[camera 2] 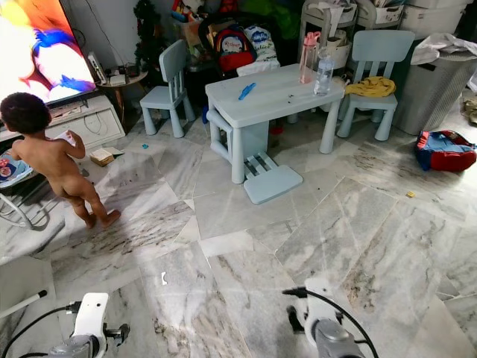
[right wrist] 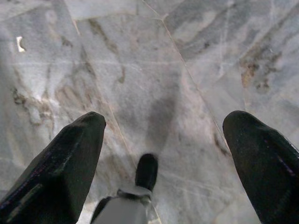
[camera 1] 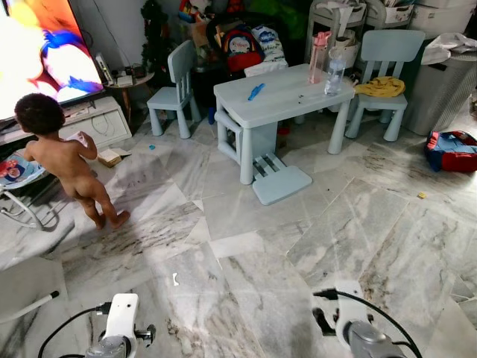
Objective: Hang keys on a hook
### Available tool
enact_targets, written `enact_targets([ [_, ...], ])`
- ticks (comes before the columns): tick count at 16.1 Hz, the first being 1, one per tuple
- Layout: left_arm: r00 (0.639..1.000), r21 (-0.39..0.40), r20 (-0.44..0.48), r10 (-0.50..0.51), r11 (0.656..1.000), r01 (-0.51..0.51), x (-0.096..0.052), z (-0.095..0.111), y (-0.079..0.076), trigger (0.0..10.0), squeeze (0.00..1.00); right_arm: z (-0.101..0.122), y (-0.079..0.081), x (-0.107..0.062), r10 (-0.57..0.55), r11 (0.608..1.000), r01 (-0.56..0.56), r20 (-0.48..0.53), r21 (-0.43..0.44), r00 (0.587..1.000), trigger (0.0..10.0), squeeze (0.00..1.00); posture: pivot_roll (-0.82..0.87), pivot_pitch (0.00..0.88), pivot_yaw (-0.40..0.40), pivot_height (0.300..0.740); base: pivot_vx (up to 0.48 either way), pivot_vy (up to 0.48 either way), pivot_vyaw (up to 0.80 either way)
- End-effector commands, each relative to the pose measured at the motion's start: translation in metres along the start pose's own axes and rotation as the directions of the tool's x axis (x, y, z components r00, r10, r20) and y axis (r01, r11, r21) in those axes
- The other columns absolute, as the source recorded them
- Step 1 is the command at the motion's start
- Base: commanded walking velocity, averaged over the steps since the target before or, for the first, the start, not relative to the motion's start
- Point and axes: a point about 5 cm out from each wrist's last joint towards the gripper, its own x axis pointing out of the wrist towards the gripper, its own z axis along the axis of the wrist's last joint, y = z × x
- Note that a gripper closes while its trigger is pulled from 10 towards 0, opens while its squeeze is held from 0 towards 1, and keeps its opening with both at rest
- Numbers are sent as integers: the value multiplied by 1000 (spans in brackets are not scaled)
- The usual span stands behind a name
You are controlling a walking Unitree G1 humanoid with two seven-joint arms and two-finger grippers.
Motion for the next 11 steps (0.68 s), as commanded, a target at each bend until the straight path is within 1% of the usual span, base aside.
enact_targets([
  [1,1000,-13,-7,6,1000,-6,0,0,-1,10000,0,8,8,2,28,999,-29,31,19,999,10000,0,-28,0,54,740,0,0,0],
  [2,1000,-21,-1,-1,1000,1,0,4,1,10000,0,10,10,2,32,999,-33,35,31,999,10000,0,-25,0,56,740,0,0,0],
  [4,1000,-13,0,-9,1000,9,0,5,1,10000,0,9,8,2,28,999,-29,34,23,999,10000,0,-22,0,56,740,0,0,0],
  [6,1000,8,-1,9,1000,-9,-1,6,10,10000,0,4,7,1,20,1000,-19,12,-10,1000,10000,0,-22,0,36,740,0,0,0],
  [7,1000,0,2,18,1000,-18,-1,7,12,10000,0,3,7,1,21,1000,-21,8,-19,1000,10000,0,-22,0,27,740,0,0,0],
  [8,1000,-27,10,29,999,-29,-1,9,14,10000,0,4,4,1,20,999,-19,4,-50,1000,10000,0,-20,0,3,740,0,0,0],
  [10,999,-59,14,33,998,-33,-1,9,13,10000,0,5,-1,1,15,994,-15,-2,-104,1000,10000,0,-22,0,-19,740,0,0,0],
  [11,999,-62,14,29,998,-28,-1,8,12,10000,0,7,-3,1,12,994,-12,-2,-106,1000,10000,0,-22,0,-27,740,0,0,0],
])
